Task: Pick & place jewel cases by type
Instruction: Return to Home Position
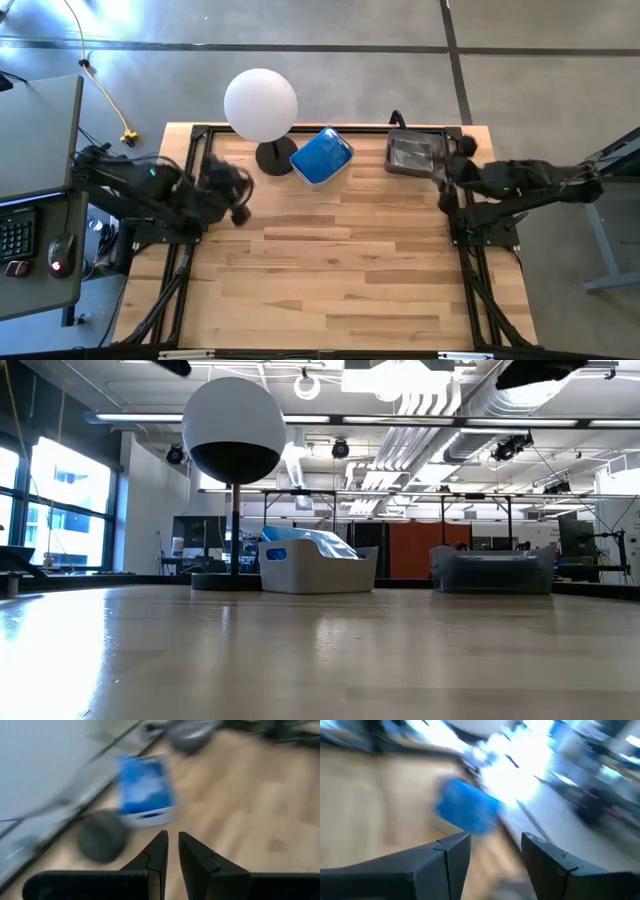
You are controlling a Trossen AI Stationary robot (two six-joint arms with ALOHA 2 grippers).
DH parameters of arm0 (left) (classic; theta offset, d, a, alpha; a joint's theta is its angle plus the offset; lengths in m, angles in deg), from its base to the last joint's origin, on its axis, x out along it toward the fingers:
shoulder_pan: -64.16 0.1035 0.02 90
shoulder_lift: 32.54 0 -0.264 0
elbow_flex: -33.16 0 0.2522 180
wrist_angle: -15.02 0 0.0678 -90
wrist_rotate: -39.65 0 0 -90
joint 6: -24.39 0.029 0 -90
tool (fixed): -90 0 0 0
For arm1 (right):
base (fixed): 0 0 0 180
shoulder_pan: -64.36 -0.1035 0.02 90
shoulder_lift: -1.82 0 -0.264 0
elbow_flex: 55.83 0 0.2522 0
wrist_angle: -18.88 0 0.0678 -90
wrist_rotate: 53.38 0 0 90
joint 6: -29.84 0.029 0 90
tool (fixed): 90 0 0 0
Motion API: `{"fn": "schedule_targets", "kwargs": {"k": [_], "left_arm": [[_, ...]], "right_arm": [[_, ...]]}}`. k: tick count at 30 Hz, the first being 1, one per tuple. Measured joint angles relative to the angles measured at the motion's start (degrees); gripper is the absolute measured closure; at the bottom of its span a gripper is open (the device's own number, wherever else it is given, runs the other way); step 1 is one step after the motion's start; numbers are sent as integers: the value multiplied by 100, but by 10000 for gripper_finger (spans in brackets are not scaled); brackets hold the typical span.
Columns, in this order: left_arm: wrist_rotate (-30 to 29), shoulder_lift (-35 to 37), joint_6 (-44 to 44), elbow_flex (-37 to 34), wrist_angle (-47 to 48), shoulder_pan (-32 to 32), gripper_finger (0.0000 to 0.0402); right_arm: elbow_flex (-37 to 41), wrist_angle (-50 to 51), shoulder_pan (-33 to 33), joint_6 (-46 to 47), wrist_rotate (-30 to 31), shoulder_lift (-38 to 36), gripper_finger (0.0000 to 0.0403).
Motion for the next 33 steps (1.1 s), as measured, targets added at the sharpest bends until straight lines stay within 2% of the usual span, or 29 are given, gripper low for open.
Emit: {"fn": "schedule_targets", "kwargs": {"k": [2, 4, 7, 9, 11, 14, 19, 23, 25, 29, 33], "left_arm": [[394, 592, 879, -1268, -1835, -85, 358], [1028, 1128, 2152, -2486, -3876, -94, 358], [1895, 1666, 3961, -3927, -6453, -89, 358], [1911, 1969, 4352, -4588, -7525, -92, 358], [1580, 2428, 4411, -5039, -8163, -89, 357], [1346, 3215, 4459, -5540, -8382, -85, 357], [1773, 4360, 4515, -6476, -8668, -89, 357], [1771, 4968, 4562, -7070, -9255, -89, 357], [1671, 5173, 4571, -7032, -8689, -89, 357], [1644, 5250, 4719, -7032, -8678, -91, 357], [1615, 5250, 4763, -7034, -8095, -90, 357]], "right_arm": [[721, -885, -71, -453, -505, -677, 233], [1435, -1997, -72, -908, -824, -1344, 233], [2298, -3294, -68, -1357, -1212, -2276, 233], [2725, -3601, -70, -1418, -1348, -2855, 233], [2997, -3629, -68, -1433, -1434, -3291, 233], [3110, -3518, -69, -1414, -1397, -3195, 233], [3262, -3520, -66, -1282, -1521, -3046, 233], [3619, -3621, -66, -1024, -1485, -3113, 233], [3863, -3605, -66, -1028, -1478, -3101, 233], [4406, -3818, -66, -1062, -1463, -3094, 233], [4909, -4664, -62, -758, -1537, -2996, 233]]}}
